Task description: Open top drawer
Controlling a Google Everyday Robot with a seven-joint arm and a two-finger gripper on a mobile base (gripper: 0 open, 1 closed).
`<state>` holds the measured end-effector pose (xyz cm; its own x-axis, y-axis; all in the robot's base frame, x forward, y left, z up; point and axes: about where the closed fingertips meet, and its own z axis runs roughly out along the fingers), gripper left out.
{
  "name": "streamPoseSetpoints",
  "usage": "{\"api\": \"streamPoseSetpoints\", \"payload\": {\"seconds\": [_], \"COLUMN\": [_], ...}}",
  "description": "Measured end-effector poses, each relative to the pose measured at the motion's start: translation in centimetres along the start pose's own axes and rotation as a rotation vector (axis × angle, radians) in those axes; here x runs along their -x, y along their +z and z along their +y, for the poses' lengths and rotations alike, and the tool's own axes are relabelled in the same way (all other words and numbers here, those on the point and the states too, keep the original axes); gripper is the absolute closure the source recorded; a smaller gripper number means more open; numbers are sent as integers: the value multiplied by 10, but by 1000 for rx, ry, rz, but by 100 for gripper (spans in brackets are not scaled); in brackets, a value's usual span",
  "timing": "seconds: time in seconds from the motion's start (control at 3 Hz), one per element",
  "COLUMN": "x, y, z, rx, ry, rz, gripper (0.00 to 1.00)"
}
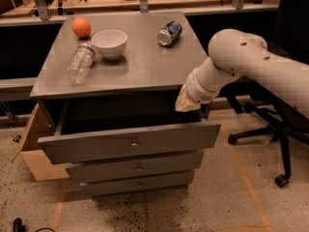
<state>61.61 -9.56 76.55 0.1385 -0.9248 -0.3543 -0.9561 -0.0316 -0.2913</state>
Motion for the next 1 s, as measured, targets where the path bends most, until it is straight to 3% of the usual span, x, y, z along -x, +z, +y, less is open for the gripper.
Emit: {"api": "streamPoseSetpoints", "payload": {"seconds": [0.33, 1.0], "x": [-4, -13], "y": [20, 68], "z": [-10, -15], "rx": [-69, -111], "ry": [-6, -24], "rz": [44, 90], "gripper": [100, 100]}}
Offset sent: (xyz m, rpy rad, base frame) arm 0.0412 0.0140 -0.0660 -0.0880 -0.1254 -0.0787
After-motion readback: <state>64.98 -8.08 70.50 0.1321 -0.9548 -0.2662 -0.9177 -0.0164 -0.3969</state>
